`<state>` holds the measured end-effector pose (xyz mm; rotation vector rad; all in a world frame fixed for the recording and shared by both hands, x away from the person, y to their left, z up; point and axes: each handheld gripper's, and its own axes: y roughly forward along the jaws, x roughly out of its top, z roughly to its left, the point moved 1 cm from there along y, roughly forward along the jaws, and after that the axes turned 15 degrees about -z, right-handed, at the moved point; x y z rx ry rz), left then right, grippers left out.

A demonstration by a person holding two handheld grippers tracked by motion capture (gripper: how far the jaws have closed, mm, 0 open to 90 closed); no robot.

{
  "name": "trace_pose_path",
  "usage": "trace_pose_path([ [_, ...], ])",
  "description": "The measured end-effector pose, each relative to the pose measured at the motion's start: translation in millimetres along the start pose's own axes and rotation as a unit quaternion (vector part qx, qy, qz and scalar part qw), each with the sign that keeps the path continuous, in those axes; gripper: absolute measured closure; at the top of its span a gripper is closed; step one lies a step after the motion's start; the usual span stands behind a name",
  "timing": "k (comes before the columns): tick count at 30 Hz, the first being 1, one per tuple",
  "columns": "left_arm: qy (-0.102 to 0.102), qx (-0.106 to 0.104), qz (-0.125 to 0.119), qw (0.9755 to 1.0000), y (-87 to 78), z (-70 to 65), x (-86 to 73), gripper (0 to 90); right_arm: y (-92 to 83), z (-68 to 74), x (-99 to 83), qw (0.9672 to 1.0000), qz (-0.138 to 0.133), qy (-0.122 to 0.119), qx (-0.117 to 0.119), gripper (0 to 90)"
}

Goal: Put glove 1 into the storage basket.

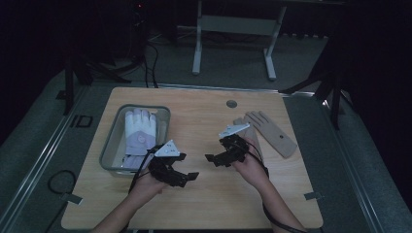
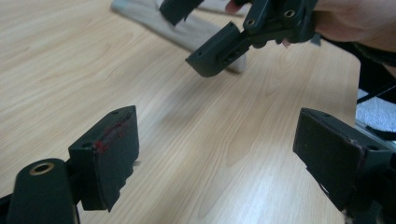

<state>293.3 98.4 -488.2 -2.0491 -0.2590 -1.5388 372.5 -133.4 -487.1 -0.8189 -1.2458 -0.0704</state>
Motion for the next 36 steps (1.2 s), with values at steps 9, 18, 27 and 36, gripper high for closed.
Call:
trace_pose_path([
  [9, 0.024, -0.013, 0.011, 0.9996, 15.9, -7.5, -24.4, 14.4, -19.9, -16.5, -24.9, 0.9997, -0.02, 0.015, 0.004, 12.1],
  [18, 0.027, -0.016, 0.011, 0.9995, 24.9, -8.9, -45.1, 14.4, -42.1, -31.1, -52.3, 0.9991, -0.023, -0.028, -0.021, 13.7],
  [27, 0.016, -0.014, 0.004, 0.9998, 29.1, -7.6, -60.8, 14.4, -59.5, -43.5, -81.5, 0.9985, -0.026, -0.003, -0.049, 13.3],
  [36, 0.018, -0.02, 0.011, 0.9996, 33.4, -10.6, -71.2, 14.4, -67.5, -53.0, -88.2, 0.9957, -0.041, 0.059, -0.06, 11.5],
])
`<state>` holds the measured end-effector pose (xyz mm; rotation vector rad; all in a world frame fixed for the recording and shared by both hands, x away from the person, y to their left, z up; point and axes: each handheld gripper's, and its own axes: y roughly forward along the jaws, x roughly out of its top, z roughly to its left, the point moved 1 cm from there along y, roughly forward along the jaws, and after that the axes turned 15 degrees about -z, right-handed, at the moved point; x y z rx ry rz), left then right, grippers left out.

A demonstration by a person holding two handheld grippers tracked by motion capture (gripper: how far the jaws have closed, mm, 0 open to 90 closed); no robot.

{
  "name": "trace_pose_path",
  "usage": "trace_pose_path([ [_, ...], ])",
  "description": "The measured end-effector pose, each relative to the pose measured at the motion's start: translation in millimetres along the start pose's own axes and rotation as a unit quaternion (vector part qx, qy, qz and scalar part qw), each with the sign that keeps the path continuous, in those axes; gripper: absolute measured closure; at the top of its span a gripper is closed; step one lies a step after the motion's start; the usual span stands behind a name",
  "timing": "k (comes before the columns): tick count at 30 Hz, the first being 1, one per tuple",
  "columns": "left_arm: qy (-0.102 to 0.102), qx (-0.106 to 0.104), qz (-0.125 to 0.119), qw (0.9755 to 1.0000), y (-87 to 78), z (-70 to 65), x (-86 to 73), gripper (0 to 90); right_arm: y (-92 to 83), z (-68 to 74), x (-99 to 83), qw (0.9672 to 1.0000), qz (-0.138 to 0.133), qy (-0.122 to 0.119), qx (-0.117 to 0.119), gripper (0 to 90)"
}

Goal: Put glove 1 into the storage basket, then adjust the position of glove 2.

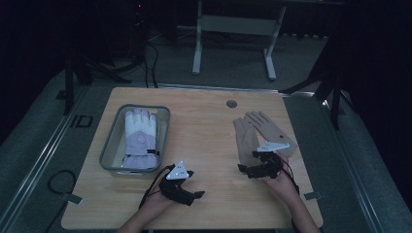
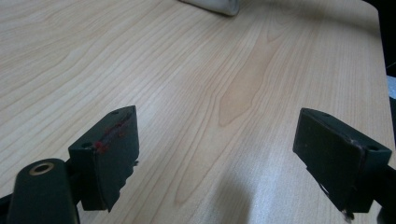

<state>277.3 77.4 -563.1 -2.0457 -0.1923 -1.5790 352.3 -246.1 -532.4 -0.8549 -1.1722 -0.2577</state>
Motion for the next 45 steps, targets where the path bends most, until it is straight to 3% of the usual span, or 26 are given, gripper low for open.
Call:
trace_pose_path([
  [3, -0.007, -0.001, -0.005, 1.0, -1.3, 1.6, 0.2, 14.4, -3.1, -3.3, 3.4, 0.9991, -0.013, -0.031, -0.026, 23.5],
  [5, -0.012, 0.0, -0.01, 0.9999, -2.2, 2.6, 0.0, 14.4, -4.3, -8.9, 7.4, 0.9989, -0.017, -0.028, -0.032, 37.6],
  [9, -0.013, 0.0, -0.02, 0.9997, -3.8, 2.9, 0.8, 14.4, -2.3, -20.9, 16.4, 0.9978, -0.028, -0.029, -0.052, 49.1],
  [13, -0.012, 0.0, -0.023, 0.9997, -3.7, 2.2, 0.5, 14.4, 6.3, -32.7, 25.0, 0.9957, -0.034, -0.04, -0.076, 50.2],
  [19, -0.005, 0.0, -0.022, 0.9997, -4.3, 1.1, 1.3, 14.4, 25.4, -53.5, 30.4, 0.9935, -0.032, -0.027, -0.106, 49.3],
  [27, -0.01, 0.002, -0.024, 0.9997, -5.2, 2.9, 0.9, 14.4, 51.6, -67.2, 20.5, 0.9937, -0.009, -0.007, -0.112, 45.8],
  [32, -0.011, 0.0, -0.026, 0.9996, -6.2, 2.5, 1.8, 14.4, 60.9, -69.3, 8.2, 0.9925, 0.007, -0.011, -0.122, 46.5],
  [35, -0.015, 0.0, -0.029, 0.9995, -6.6, 3.0, 1.6, 14.4, 60.5, -67.4, 5.0, 0.9918, -0.005, -0.01, -0.128, 47.6],
  [43, -0.008, 0.003, -0.022, 0.9997, -5.5, 2.2, 0.3, 14.4, 62.1, -49.7, 4.6, 0.9896, -0.004, -0.013, -0.143, 75.9],
  [45, -0.011, 0.002, -0.023, 0.9997, -5.4, 2.5, 0.1, 14.4, 62.0, -44.9, 5.9, 0.9892, -0.009, 0.009, -0.146, 77.0],
])
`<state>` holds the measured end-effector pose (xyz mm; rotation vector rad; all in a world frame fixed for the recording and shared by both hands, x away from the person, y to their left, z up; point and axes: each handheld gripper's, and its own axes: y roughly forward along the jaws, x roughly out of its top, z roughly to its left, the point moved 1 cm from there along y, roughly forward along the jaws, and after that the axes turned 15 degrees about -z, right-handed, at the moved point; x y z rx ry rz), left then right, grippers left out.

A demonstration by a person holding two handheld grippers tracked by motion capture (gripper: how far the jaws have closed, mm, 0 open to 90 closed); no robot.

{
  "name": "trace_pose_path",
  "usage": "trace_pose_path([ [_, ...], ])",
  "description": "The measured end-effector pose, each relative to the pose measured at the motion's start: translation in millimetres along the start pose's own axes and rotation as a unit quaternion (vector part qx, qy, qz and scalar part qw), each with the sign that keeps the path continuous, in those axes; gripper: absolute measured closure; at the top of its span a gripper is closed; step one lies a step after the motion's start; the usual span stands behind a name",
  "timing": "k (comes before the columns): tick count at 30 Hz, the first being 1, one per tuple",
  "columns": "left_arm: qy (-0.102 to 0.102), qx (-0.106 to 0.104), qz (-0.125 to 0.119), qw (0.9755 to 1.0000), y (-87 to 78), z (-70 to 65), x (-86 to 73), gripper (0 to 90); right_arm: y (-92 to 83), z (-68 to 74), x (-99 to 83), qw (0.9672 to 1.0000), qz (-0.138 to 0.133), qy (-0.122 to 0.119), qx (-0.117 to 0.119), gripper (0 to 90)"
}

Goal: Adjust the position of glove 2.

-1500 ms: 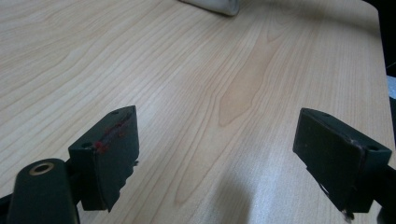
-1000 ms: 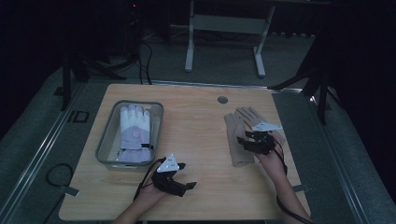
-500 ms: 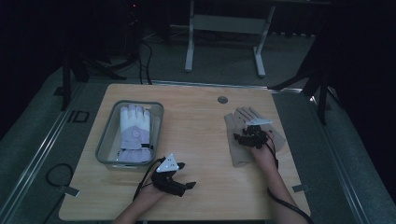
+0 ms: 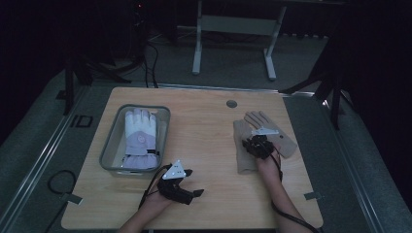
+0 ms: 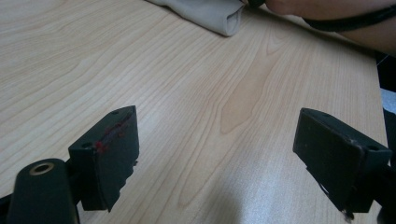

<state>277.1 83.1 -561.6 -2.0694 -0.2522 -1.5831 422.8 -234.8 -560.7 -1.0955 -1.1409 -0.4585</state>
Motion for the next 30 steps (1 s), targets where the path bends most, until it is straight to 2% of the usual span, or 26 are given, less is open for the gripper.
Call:
trace_pose_path([
  [1, 0.0, 0.0, 0.0, 1.0, 0.0, 0.2, 0.0, 14.4, -1.2, 3.6, 1.1, 0.9999, 0.0, 0.015, 0.004, 77.3],
  [2, 0.001, 0.001, -0.001, 1.0, -0.2, 0.4, 0.2, 14.4, -2.6, 8.5, 2.8, 0.9998, 0.0, 0.02, 0.001, 77.6],
  [6, 0.001, 0.002, -0.006, 1.0, -0.7, 0.9, 1.1, 14.4, -12.8, 30.0, 16.3, 0.9984, -0.023, 0.051, 0.004, 78.0],
  [7, 0.0, 0.002, -0.008, 1.0, -0.9, 0.6, 1.2, 14.4, -17.4, 43.0, 24.7, 0.998, -0.028, 0.055, 0.01, 78.0],
  [8, 0.001, 0.002, -0.008, 1.0, -1.2, 0.3, 1.4, 14.4, -17.4, 43.0, 24.7, 0.998, -0.028, 0.055, 0.01, 78.0],
  [9, 0.003, 0.003, -0.009, 1.0, -1.4, 0.0, 1.5, 14.4, -22.4, 55.0, 33.4, 0.9975, -0.034, 0.06, 0.013, 78.0],
  [10, 0.004, 0.003, -0.011, 0.9999, -1.8, -0.3, 1.6, 14.4, -22.4, 55.0, 33.4, 0.9975, -0.034, 0.06, 0.013, 78.0],
  [12, 0.007, 0.003, -0.013, 0.9999, -2.4, -0.8, 2.2, 14.4, -27.8, 65.3, 41.0, 0.9967, -0.043, 0.069, 0.008, 78.0],
  [13, 0.009, 0.004, -0.016, 0.9998, -2.9, -1.2, 2.4, 14.4, -32.4, 73.3, 46.0, 0.9951, -0.049, 0.085, 0.006, 77.9],
  [15, 0.012, 0.006, -0.018, 0.9998, -3.3, -1.8, 2.6, 14.4, -33.7, 77.2, 47.1, 0.9949, -0.05, 0.087, 0.003, 77.9],
  [17, 0.011, 0.004, -0.019, 0.9997, -3.2, -2.2, 2.2, 14.4, -31.4, 90.5, 42.6, 0.9954, -0.04, 0.087, 0.001, 77.8],
  [18, 0.011, 0.004, -0.018, 0.9998, -2.9, -2.5, 1.8, 14.4, -31.4, 90.5, 42.6, 0.9954, -0.04, 0.087, 0.001, 77.8],
  [19, 0.012, 0.004, -0.016, 0.9998, -2.5, -2.8, 1.3, 14.4, -25.8, 99.1, 34.0, 0.9957, -0.027, 0.088, 0.003, 77.7],
  [23, 0.014, 0.004, -0.011, 0.9998, -0.5, -3.5, -1.5, 14.4, -16.5, 108.4, 20.7, 0.9955, -0.008, 0.094, 0.007, 77.1],
  [25, 0.013, 0.004, -0.011, 0.9998, 0.2, -3.9, -2.6, 14.4, -11.0, 113.4, 14.3, 0.9969, 0.001, 0.078, 0.001, 76.7],
  [30, 0.016, 0.003, -0.011, 0.9998, 1.4, -6.1, -5.1, 14.4, -1.4, 118.0, 3.1, 0.9977, 0.019, 0.065, 0.003, 72.0],
])
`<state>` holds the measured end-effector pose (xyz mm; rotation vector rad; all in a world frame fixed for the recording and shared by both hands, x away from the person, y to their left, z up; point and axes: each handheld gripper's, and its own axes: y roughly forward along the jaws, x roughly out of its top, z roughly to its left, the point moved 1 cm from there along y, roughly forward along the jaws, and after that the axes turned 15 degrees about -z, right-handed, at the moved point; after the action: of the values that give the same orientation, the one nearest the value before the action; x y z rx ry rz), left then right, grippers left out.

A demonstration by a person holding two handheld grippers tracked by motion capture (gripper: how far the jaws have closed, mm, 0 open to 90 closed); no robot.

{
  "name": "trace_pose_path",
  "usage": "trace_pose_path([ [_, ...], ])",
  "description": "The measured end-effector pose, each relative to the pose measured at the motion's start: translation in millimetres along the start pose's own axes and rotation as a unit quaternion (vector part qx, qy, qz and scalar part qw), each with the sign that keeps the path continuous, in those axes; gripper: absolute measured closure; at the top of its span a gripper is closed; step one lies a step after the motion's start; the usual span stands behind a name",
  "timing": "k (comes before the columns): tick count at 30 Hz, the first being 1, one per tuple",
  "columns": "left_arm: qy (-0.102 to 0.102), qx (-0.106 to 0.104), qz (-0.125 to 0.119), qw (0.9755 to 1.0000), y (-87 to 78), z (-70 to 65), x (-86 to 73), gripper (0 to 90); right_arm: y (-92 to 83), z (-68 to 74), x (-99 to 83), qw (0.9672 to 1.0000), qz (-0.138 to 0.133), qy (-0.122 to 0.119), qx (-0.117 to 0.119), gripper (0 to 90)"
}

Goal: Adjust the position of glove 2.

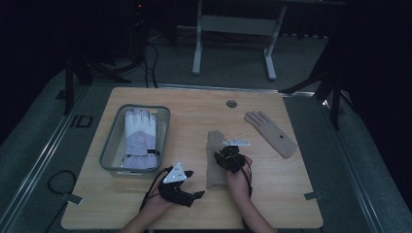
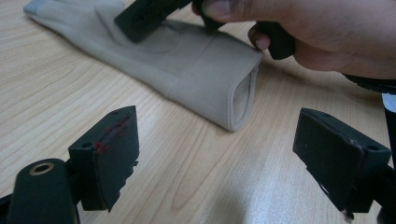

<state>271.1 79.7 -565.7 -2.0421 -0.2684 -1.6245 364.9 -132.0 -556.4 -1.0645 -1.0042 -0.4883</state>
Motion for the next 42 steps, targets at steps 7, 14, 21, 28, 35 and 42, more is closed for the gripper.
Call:
trace_pose_path([
  [7, -0.001, -0.001, 0.001, 1.0, 0.9, -0.9, -1.5, 14.4, 2.5, 7.2, -5.7, 0.9987, 0.001, -0.051, 0.002, 57.7],
  [14, 0.003, 0.001, -0.004, 1.0, -1.1, -0.9, -0.8, 14.4, -3.0, 10.0, -1.6, 0.9988, -0.003, -0.048, 0.012, 49.2],
  [21, 0.004, 0.004, -0.01, 0.9999, -4.8, 2.1, -0.4, 14.4, -17.5, -2.8, 19.7, 0.9974, -0.038, -0.059, 0.019, 49.3],
  [28, -0.001, 0.011, -0.014, 0.9998, -7.8, 5.5, -0.8, 14.4, -40.4, -59.0, 36.7, 0.9958, -0.059, -0.068, 0.013, 53.1],
  [35, -0.002, 0.013, -0.014, 0.9998, -7.2, 5.4, -0.8, 14.4, -57.6, -101.8, 43.0, 0.9962, -0.068, -0.053, -0.008, 54.1],
  [42, -0.004, 0.013, -0.015, 0.9998, -7.2, 5.1, -1.3, 14.4, -69.6, -151.6, 44.6, 0.9965, -0.064, -0.034, -0.043, 53.2],
])
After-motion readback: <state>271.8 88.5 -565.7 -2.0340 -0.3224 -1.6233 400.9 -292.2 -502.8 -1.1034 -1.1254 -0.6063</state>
